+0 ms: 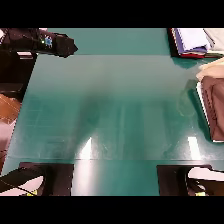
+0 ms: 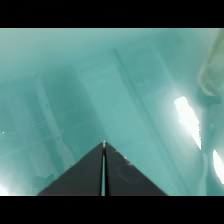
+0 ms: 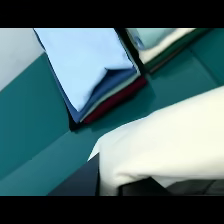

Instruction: Fold the shirts.

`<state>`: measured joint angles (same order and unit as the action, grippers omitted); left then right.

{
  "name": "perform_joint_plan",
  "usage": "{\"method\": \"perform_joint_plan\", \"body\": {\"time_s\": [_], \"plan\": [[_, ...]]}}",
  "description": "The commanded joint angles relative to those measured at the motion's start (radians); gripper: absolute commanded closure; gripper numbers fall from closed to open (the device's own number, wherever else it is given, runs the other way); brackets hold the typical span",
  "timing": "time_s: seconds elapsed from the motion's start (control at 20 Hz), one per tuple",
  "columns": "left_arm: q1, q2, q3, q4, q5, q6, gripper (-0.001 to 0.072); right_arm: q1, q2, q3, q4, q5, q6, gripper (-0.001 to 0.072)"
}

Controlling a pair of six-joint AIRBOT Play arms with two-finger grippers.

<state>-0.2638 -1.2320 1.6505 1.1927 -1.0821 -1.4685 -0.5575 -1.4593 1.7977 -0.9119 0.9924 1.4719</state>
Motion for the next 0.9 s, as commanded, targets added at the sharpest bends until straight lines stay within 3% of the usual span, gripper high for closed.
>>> {"method": "perform_joint_plan", "body": {"time_s": [0.0,0.3,0.65,0.85], "plan": [[0.000,0.000,0.000,0.000,-0.003,-0.001,0.0683,-0.005,0.001,0.127,-0.016,0.061,-0.008,0.0689],[0.000,0.000,0.000,0.000,-0.024,0.003,0.0683,-0.083,0.028,0.156,-0.062,0.327,-0.006,0.0689],[0.000,0.000,0.000,0.000,-0.030,0.003,0.0682,-0.241,0.230,-0.241,-0.321,0.427,-0.007,0.0689],[0.000,0.000,0.000,0.000,-0.036,0.004,0.0683,-0.327,0.327,-0.486,-0.393,0.421,-0.007,0.0669]]}}
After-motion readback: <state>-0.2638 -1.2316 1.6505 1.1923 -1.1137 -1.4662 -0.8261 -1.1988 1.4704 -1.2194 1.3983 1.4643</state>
